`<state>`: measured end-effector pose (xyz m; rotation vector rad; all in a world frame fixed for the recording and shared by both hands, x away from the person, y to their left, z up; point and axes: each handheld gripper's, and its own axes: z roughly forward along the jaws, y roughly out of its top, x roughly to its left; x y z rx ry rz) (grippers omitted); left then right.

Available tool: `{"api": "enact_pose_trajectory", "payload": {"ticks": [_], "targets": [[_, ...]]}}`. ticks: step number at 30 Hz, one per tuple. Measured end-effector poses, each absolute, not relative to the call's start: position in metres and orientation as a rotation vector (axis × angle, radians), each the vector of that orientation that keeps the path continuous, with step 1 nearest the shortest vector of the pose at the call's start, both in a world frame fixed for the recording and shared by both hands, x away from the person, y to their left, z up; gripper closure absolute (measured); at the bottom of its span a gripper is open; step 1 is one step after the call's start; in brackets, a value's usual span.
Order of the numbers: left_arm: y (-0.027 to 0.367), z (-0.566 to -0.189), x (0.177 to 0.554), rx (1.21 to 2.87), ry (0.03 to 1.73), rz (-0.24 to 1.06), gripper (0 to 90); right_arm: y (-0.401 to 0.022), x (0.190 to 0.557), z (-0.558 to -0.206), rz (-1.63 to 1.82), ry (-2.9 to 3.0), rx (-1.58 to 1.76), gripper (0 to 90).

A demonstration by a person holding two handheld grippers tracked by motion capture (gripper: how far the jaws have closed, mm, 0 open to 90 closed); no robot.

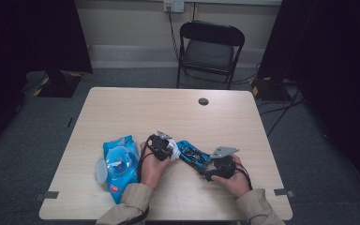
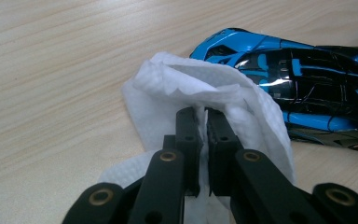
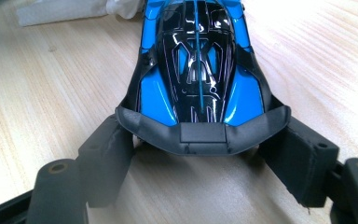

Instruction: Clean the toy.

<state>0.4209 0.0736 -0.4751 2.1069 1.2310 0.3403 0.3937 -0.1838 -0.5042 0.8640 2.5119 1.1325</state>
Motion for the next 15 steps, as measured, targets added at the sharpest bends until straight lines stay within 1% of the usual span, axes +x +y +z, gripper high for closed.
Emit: {"api": "enact_pose_trajectory", "payload": {"ticks": [15], "targets": [[0.0727,-0.4752,0.4190,2.108,1.231,0.298,84.1,-0.1833,0.3937,-0.5042,1.131,2.510,0.869,25.8]]}}
